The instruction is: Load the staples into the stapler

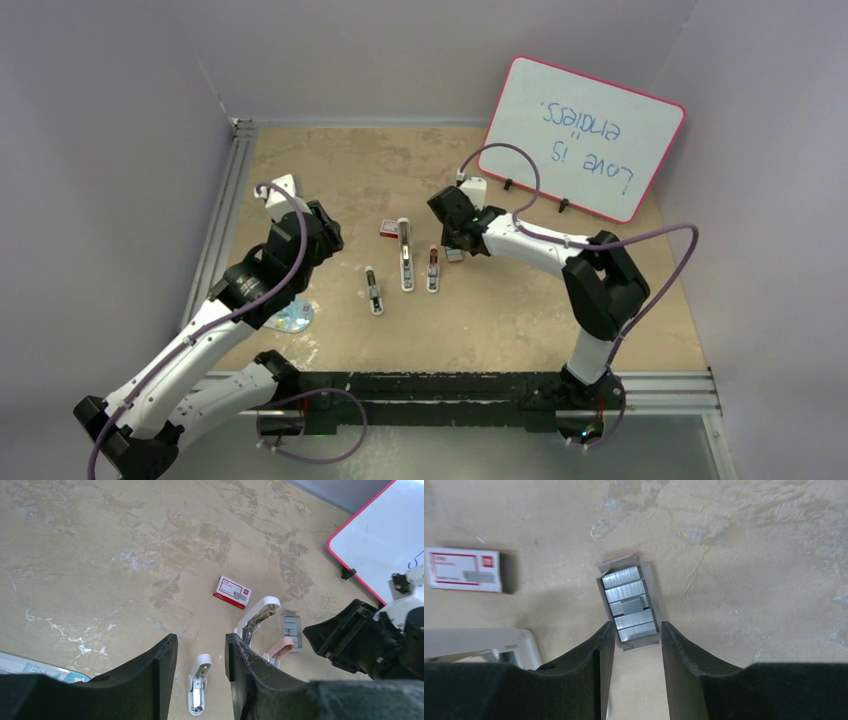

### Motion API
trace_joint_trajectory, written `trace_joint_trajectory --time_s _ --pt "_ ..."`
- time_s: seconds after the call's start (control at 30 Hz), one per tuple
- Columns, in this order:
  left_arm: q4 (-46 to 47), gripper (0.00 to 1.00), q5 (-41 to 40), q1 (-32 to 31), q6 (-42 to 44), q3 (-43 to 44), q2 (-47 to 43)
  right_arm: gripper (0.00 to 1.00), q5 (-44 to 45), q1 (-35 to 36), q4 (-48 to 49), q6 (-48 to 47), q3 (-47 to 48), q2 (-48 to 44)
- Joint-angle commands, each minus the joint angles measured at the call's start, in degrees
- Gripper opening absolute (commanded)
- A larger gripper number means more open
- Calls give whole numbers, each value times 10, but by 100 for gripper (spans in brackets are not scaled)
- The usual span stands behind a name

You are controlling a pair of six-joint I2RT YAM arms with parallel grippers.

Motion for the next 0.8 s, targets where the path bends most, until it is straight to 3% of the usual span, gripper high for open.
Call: trace_joint_trajectory --time_s 0.0,0.77 --pt "27 40 6 3 11 -6 3 42 -20 -6 42 -31 -7 21" --pt "29 40 3 3 13 -5 6 38 -26 -15 98 -79 -13 69"
